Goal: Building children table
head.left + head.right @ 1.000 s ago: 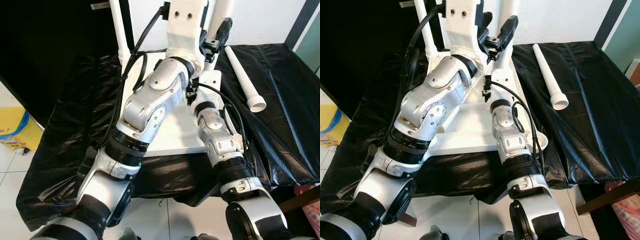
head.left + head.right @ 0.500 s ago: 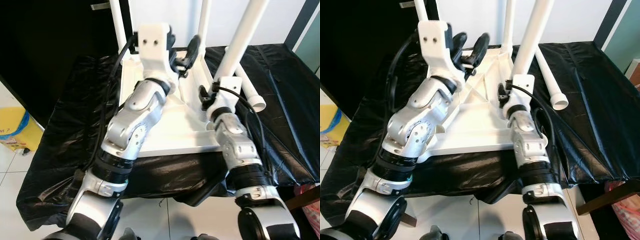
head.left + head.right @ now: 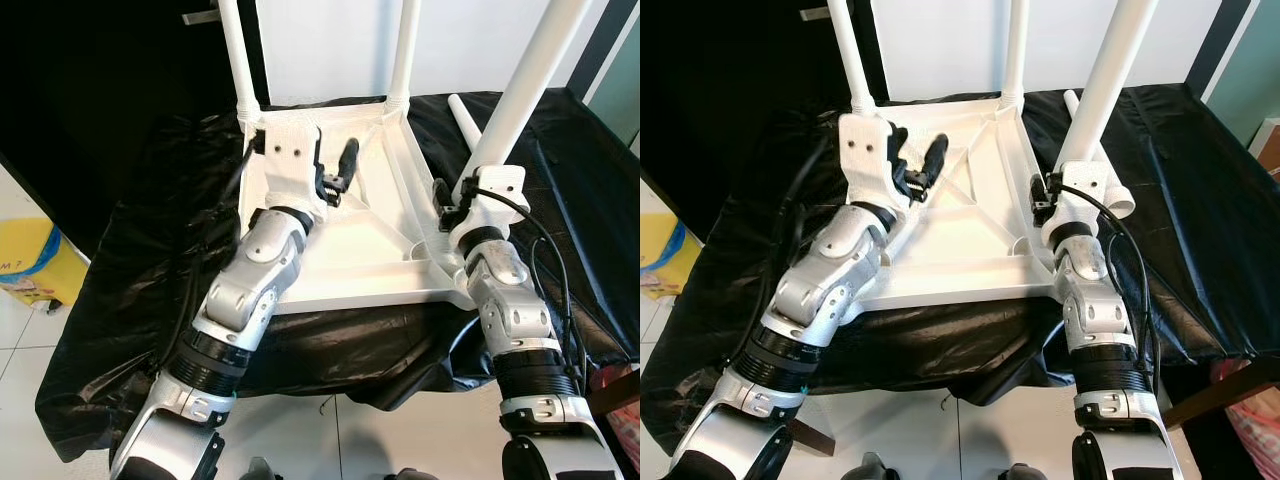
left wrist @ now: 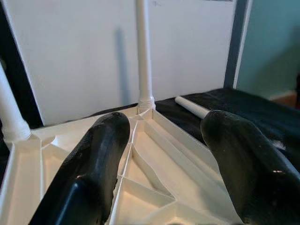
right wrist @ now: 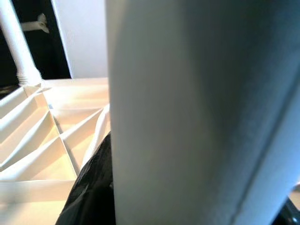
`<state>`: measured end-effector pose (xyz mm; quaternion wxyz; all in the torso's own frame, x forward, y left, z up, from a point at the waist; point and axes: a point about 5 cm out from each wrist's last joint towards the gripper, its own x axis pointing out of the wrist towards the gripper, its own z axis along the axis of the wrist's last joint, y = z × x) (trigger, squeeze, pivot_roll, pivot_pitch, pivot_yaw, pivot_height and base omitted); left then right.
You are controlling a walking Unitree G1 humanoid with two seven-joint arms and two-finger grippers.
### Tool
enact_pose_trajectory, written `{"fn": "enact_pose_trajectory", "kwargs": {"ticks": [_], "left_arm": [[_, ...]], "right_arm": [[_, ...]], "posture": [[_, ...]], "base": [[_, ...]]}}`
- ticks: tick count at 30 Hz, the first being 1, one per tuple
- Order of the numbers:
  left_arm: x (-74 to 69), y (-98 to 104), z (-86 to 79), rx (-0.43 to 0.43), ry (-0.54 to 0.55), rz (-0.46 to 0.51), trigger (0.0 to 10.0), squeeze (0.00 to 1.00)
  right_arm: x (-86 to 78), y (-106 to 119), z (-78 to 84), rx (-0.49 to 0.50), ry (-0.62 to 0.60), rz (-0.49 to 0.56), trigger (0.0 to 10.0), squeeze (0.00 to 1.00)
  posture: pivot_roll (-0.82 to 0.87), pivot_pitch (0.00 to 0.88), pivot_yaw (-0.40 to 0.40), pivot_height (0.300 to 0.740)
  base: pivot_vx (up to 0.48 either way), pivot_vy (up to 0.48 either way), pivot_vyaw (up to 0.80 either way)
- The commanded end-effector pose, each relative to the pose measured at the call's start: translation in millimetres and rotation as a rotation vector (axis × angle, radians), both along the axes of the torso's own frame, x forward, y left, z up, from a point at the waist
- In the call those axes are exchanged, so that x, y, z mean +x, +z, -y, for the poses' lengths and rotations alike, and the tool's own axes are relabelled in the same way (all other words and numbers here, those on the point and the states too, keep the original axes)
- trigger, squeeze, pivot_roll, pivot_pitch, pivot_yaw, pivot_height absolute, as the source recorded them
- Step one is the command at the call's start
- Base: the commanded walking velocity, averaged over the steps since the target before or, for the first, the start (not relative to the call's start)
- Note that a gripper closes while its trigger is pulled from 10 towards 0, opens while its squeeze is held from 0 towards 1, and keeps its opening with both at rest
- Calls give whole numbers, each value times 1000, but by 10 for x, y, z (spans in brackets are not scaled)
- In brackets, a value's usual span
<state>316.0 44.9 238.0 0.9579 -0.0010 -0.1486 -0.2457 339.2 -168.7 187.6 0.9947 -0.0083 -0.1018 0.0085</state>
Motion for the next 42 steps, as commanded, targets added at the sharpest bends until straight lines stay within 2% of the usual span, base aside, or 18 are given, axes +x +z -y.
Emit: {"fn": "enact_pose_trajectory", "kwargs": {"ticks": [1,6,15,16,18,28,42], "left_arm": [[-99,-134,138,114,-230,9,10000,0],[-258,-253,219,136,-398,-5,10000,0],[-458,-420,266,212,-590,-29,10000,0],[-523,-459,260,237,-667,-40,10000,0],[-570,-476,258,245,-719,-53,10000,0],[-653,-561,244,288,-831,-83,10000,0],[-666,-590,246,289,-840,-103,10000,0]], "right_arm": [[-39,28,21,-17,1,32,10000,0],[-120,-21,90,-32,-17,30,10000,0],[-191,-86,160,-40,-33,18,10000,0],[-211,-100,173,-44,-36,15,10000,0],[-227,-106,180,-51,-39,15,10000,0],[-285,-132,208,-59,-44,8,10000,0],[-336,-197,188,-67,-34,-22,10000,0]], "posture": [[-110,36,44,740],[-106,51,46,740],[-102,67,53,740],[-103,69,56,740],[-104,73,59,740],[-113,81,65,740],[-120,80,56,740]], "base": [[0,0,0],[0,0,0],[0,0,0],[0,0,0],[0,0,0],[0,0,0],[0,0,0]]}}
